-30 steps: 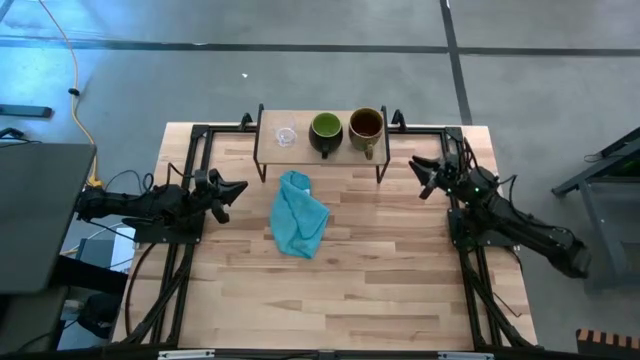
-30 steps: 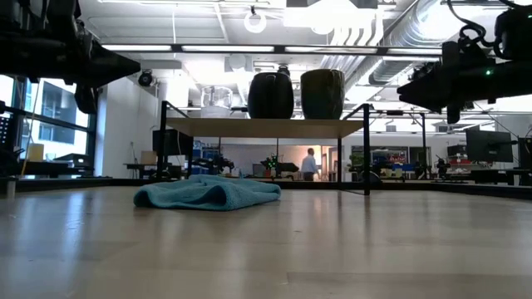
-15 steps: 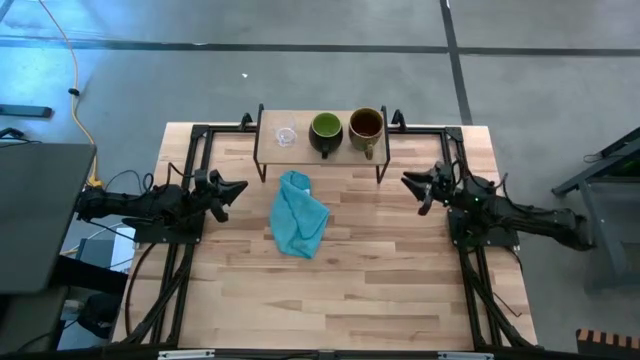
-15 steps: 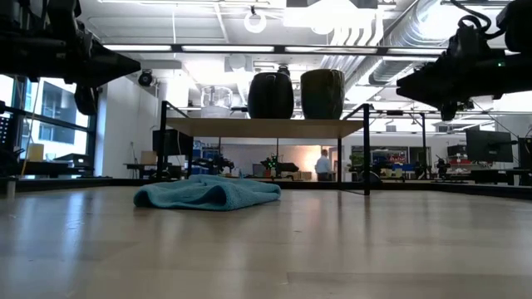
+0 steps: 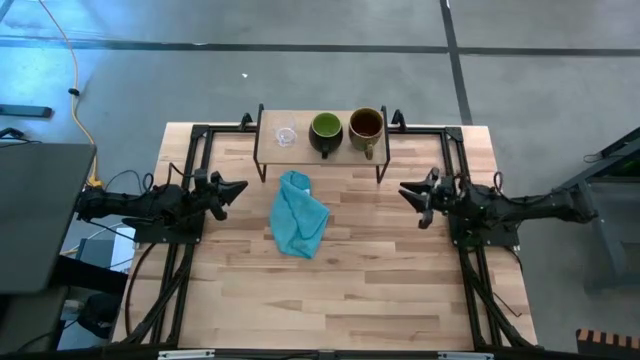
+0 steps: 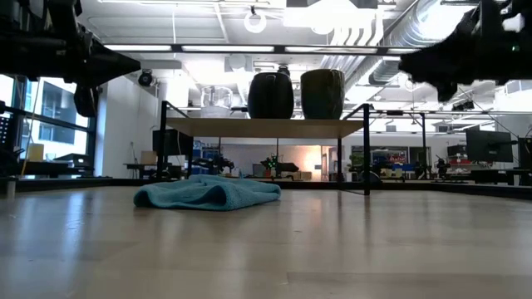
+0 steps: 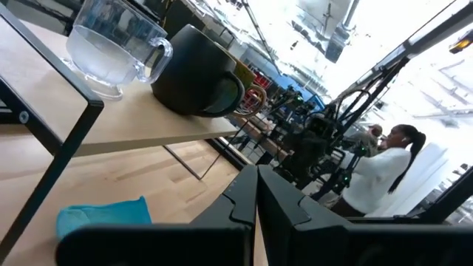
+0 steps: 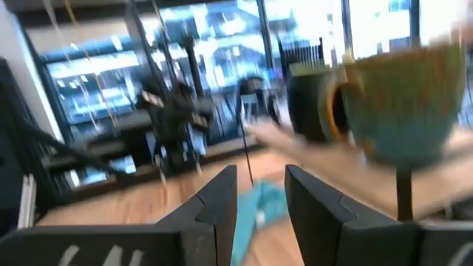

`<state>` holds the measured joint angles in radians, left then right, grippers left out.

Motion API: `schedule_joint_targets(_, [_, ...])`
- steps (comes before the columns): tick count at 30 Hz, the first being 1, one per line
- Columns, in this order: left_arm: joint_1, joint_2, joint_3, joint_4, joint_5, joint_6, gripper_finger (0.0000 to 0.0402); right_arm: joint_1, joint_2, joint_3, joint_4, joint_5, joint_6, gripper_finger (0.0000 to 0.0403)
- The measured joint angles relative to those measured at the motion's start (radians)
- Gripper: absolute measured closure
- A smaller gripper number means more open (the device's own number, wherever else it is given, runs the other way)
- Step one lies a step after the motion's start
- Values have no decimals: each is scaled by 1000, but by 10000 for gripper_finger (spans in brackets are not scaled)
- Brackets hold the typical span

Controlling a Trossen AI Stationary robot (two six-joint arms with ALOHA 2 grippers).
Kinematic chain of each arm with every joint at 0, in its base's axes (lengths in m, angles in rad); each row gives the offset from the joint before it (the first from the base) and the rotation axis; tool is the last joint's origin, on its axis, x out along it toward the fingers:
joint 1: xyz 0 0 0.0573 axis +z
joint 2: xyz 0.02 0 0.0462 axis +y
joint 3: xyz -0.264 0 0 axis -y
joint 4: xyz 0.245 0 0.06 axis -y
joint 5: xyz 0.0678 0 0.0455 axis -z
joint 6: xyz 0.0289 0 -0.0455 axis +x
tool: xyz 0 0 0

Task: Stack small to large cups/mugs on shelf
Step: Return to Home Position

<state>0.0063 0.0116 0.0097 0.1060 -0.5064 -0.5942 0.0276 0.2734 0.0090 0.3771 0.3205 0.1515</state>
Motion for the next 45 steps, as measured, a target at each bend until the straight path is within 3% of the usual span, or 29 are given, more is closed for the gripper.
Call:
schedule_joint_targets(10, [0,0,0,5,1,-60,401,15,-23,0,69,27,-109,297])
schedule_joint_targets(15, [0,0,0,11,25,-72,401,15,-117,0,35,81,-157,297])
schedule_joint_targets(21, [0,0,0,12,34,-70,401,15,-271,-1,-105,47,-125,297])
schedule_joint_targets(35, [0,7,-1,0,35,-37,401,29,-269,57,-127,15,-177,297])
schedule_joint_targets(45, [0,7,-1,-35,18,-3,401,29,-269,130,-359,69,-154,297])
